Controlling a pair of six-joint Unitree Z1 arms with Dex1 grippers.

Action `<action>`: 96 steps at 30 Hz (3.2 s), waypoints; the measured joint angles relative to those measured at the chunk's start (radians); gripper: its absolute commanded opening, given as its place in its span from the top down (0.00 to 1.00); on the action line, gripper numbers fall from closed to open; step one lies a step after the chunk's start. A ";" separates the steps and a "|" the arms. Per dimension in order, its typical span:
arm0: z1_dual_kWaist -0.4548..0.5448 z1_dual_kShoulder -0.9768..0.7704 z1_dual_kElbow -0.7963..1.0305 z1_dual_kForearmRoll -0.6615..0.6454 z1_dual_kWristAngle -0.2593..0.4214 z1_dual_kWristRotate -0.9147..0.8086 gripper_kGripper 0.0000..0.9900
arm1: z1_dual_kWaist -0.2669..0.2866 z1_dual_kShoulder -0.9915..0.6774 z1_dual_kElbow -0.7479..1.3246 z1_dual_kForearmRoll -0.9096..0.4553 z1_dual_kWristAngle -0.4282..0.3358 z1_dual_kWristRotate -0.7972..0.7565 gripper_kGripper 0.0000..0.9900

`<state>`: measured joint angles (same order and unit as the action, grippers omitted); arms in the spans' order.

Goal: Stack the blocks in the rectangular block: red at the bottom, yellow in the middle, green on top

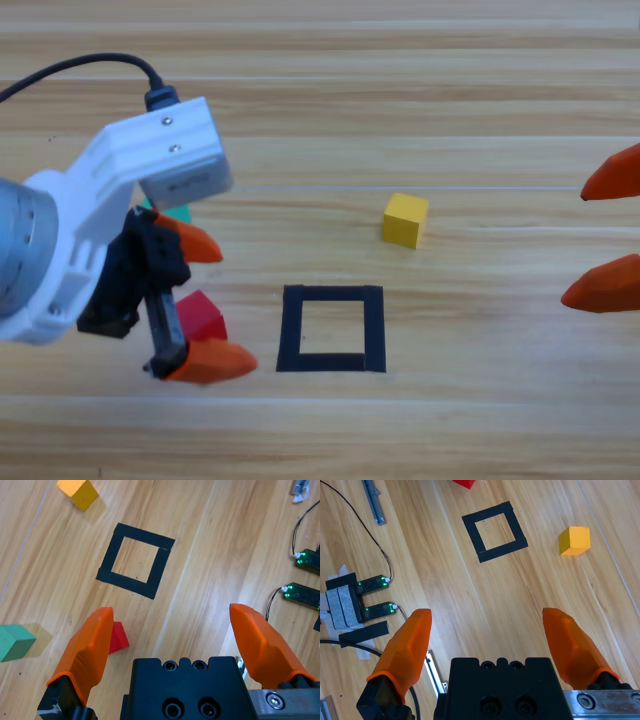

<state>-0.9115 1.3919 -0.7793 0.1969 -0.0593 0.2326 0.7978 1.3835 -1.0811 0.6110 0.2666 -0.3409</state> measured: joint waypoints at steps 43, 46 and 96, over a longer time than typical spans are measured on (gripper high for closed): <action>-0.005 0.212 -0.616 0.847 0.405 -1.386 0.00 | 0.006 0.617 -0.412 -0.049 -0.270 0.699 0.01; -0.005 0.330 -0.738 0.938 0.408 -1.468 0.00 | 0.007 0.646 -0.416 -0.049 -0.283 0.823 0.01; 0.143 0.595 -0.544 0.649 0.176 -1.833 0.02 | 0.009 0.995 -0.762 0.142 -0.432 1.387 0.14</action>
<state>-0.7684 1.9868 -1.3235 0.8460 0.1171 -1.6008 0.8072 2.3786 -1.8432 0.7530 -0.1656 1.0456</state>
